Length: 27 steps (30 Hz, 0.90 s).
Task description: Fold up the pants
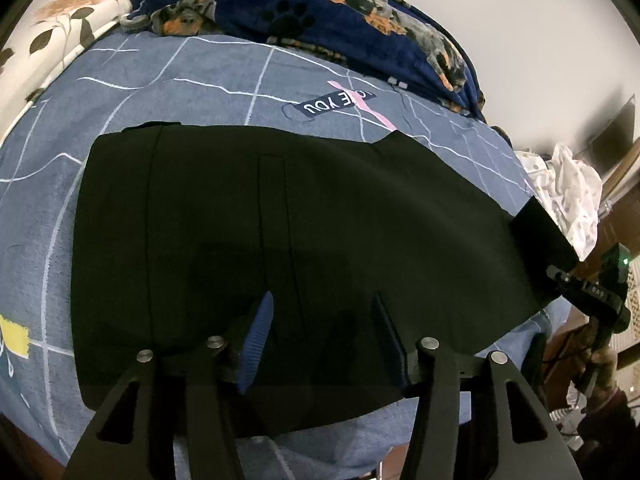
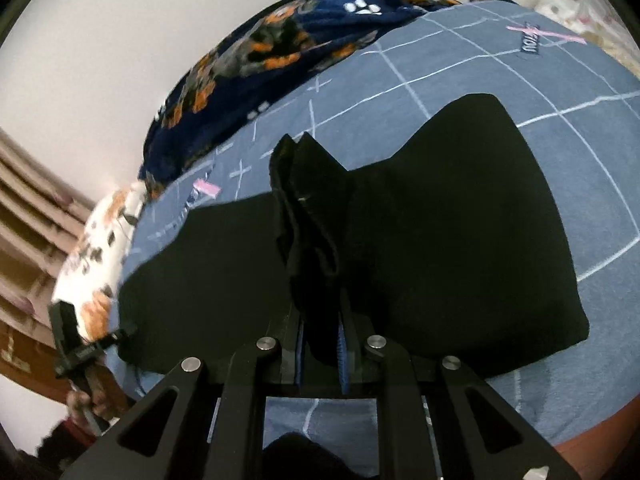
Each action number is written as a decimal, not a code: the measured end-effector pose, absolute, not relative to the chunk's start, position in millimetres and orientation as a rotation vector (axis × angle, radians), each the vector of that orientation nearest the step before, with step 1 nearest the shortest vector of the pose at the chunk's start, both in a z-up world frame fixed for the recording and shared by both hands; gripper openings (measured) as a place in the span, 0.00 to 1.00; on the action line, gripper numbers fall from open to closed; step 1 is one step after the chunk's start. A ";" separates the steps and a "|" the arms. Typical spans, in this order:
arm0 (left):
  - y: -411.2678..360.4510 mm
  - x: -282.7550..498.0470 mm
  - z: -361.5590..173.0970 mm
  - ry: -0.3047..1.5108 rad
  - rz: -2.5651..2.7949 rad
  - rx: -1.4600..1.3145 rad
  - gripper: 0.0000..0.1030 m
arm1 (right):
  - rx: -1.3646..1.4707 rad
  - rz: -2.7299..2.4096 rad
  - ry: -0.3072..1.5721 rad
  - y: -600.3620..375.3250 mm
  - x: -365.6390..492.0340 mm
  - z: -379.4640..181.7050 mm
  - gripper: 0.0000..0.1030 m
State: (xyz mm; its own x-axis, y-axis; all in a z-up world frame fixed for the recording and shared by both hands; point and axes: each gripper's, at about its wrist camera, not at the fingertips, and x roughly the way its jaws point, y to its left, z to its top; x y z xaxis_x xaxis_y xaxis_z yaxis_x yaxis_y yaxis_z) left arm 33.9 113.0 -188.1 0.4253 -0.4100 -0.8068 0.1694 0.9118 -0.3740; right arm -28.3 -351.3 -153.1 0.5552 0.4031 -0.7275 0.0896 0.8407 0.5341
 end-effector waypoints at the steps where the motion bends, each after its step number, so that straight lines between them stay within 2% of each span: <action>1: 112.8 33.9 -188.0 1.074 -0.367 -0.248 0.52 | 0.552 0.199 0.985 -347.9 -28.5 -154.9 0.13; 13: 111.6 33.5 -190.0 1.080 -0.371 -0.246 0.58 | 0.474 0.218 1.045 -322.0 -25.7 -167.5 0.13; 17: 110.5 32.6 -190.3 1.079 -0.372 -0.235 0.59 | 0.514 0.251 1.051 -322.9 -25.1 -169.8 0.18; 19: 110.2 32.4 -190.6 1.079 -0.372 -0.236 0.60 | 0.544 0.291 1.050 -322.4 -25.1 -170.0 0.26; 21: 110.2 32.2 -190.4 1.078 -0.373 -0.237 0.60 | 0.580 0.326 1.039 -321.7 -26.1 -169.4 0.40; 23: 110.1 31.4 -191.1 1.078 -0.374 -0.238 0.61 | 0.636 0.388 1.030 -320.5 -26.1 -171.1 0.49; 27: 109.6 31.2 -191.3 1.077 -0.374 -0.235 0.62 | 0.779 0.487 1.019 -324.3 -27.2 -178.7 0.52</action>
State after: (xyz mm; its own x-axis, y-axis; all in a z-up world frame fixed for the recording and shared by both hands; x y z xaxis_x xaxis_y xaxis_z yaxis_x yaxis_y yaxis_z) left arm 31.2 109.6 -191.3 0.4202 -0.4076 -0.8107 0.1819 0.9131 -0.3648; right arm -27.2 -324.3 -178.7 0.4562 0.6860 -0.5668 -0.0094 0.6406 0.7678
